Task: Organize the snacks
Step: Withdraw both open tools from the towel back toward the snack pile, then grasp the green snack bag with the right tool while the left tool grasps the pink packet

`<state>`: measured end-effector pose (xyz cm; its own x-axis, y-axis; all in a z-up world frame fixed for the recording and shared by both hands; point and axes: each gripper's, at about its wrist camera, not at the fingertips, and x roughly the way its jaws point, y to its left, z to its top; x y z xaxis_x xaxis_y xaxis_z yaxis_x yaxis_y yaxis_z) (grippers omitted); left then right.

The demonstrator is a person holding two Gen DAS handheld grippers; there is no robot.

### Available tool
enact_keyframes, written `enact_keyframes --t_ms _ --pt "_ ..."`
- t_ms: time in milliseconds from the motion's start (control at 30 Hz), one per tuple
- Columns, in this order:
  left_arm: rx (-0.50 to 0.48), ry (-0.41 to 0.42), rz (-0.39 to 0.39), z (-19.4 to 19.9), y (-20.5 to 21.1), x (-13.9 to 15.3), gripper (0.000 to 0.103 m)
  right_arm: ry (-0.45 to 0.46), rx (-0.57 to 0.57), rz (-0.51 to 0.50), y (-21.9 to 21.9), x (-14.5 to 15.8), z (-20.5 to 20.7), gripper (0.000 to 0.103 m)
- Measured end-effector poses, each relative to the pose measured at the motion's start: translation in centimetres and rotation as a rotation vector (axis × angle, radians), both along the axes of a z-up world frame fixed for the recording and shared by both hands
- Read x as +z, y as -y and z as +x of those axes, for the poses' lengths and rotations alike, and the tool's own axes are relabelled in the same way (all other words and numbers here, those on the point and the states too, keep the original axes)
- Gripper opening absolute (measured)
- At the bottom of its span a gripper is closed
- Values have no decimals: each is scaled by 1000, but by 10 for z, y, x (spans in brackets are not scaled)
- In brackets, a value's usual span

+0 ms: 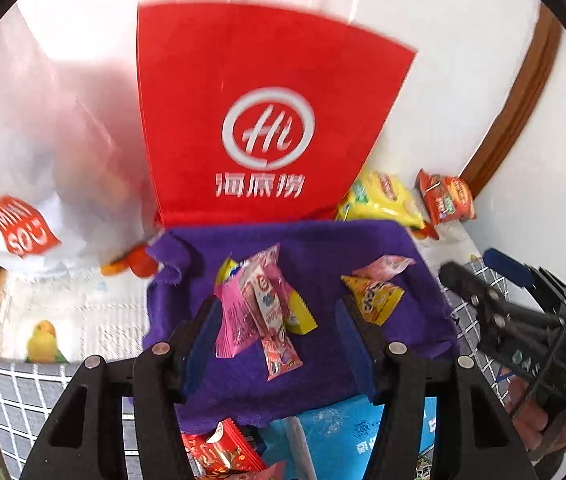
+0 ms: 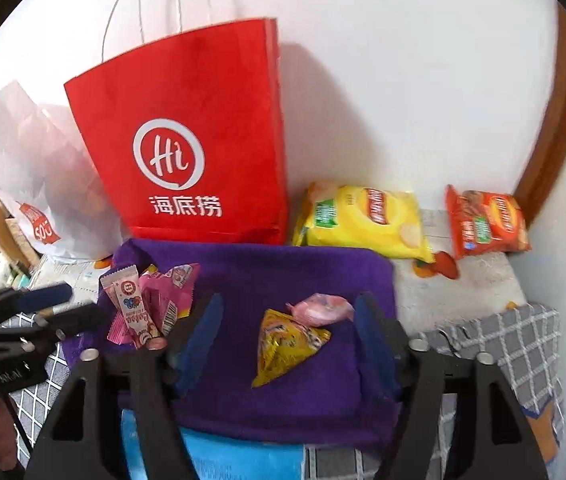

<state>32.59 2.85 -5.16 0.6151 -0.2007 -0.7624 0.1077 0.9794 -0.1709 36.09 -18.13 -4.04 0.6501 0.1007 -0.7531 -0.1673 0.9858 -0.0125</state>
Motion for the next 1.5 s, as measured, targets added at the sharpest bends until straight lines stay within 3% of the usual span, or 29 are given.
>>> enact_keyframes --t_ms 300,400,567,767,900,1033,1167,1500 --pt "7 149 -2 -55 10 52 56 89 32 14 7 39 -82 78" --pt "1 156 11 -76 12 57 57 115 29 -3 8 45 -110 78" --pt "7 153 68 -111 13 57 57 101 43 55 17 43 -147 78" --pt "48 133 83 -154 11 44 57 79 -46 82 37 24 -181 78" --pt "100 141 89 -181 5 35 57 25 -20 108 42 8 -200 78" --pt "160 140 79 -203 -6 21 57 45 10 86 41 -4 -223 78" --pt "170 110 92 -213 -11 2 57 54 9 81 42 -24 -237 78" --pt "166 1 40 -207 -29 -48 57 -14 44 77 38 -73 -234 78"
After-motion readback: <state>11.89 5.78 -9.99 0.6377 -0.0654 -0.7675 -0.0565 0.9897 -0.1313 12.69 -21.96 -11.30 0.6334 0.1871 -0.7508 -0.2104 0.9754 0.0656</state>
